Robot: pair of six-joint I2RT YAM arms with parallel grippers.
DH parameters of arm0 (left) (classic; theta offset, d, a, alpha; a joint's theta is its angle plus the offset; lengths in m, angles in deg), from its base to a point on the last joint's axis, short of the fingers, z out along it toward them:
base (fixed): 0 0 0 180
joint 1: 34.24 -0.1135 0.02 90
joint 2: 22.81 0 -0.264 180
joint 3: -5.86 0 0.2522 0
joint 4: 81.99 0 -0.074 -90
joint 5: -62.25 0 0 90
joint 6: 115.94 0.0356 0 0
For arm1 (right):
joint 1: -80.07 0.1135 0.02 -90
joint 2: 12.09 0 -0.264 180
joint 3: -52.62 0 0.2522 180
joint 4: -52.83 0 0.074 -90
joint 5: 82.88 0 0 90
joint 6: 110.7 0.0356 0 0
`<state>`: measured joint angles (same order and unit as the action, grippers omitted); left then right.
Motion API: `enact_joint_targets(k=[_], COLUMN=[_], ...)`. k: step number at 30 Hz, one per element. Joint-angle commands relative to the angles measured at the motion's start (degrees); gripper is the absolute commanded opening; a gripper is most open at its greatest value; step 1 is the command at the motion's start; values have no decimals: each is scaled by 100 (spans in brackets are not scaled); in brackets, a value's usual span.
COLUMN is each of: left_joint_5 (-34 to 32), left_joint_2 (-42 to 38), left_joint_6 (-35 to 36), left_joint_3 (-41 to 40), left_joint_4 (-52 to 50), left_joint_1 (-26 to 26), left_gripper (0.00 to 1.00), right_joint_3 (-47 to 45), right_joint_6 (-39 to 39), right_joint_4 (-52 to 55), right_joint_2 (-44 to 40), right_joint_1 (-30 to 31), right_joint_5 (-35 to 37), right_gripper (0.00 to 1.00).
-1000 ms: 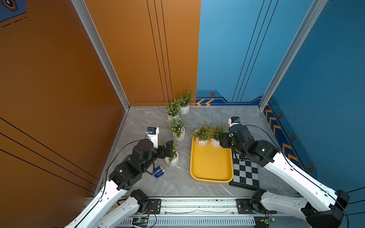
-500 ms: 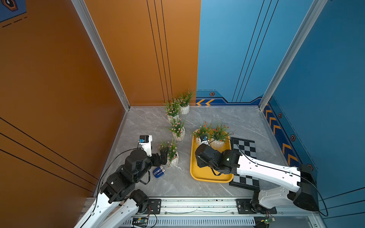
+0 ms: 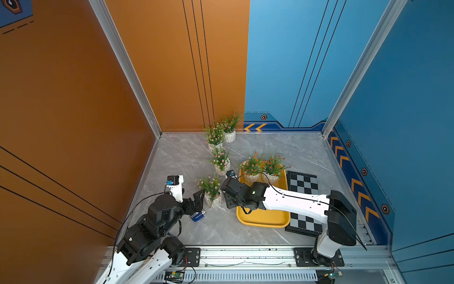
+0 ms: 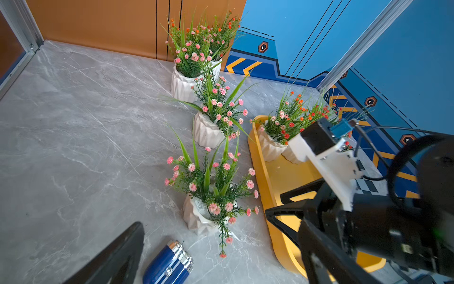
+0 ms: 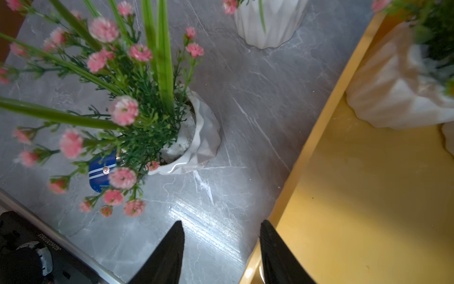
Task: Put the potted gypsophila into the storage box
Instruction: Pick up the baby's breath potted plant from the center of the board.
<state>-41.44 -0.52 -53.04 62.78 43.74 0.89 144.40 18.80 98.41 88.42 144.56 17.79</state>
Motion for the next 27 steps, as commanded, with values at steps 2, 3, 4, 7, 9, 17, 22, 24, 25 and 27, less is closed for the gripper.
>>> enact_joint_targets(k=[2, 3, 4, 7, 9, 17, 22, 24, 25, 27], left_joint_5=[-109, -132, -154, -216, -238, -273, -260, -273, -283, -317], left_joint_2=[-221, -247, -277, -329, -377, -604, -601, -611, -631, -647], left_joint_6=[-2, 6, 19, 29, 5, -94, -141, -162, -159, -165], left_joint_3=[-79, -77, -79, -67, -93, -238, -269, -272, -268, -250], left_joint_4=[-152, -171, -196, -293, -325, -382, -379, -405, -413, -439], left_joint_1=[-68, -74, -73, -69, -69, -68, -69, -69, -71, -68], left_gripper=[98, 98, 98, 98, 98, 98, 98, 98, 98, 98], right_joint_3=[306, 335, 367, 480, 504, 683, 792, 799, 794, 814], right_joint_6=[-211, -228, -248, -315, -338, -430, -459, -446, -444, -397], right_joint_4=[-85, -133, -172, -243, -319, -474, -474, -474, -474, -474], right_joint_2=[237, 292, 344, 527, 595, 958, 1163, 1190, 1205, 1244], right_joint_1=[-141, -171, -197, -286, -352, -486, -494, -523, -538, -576], right_joint_5=[-198, -257, -325, -480, -543, -970, -949, -926, -910, -908], right_gripper=[51, 51, 51, 50, 50, 50, 49, 48, 47, 46])
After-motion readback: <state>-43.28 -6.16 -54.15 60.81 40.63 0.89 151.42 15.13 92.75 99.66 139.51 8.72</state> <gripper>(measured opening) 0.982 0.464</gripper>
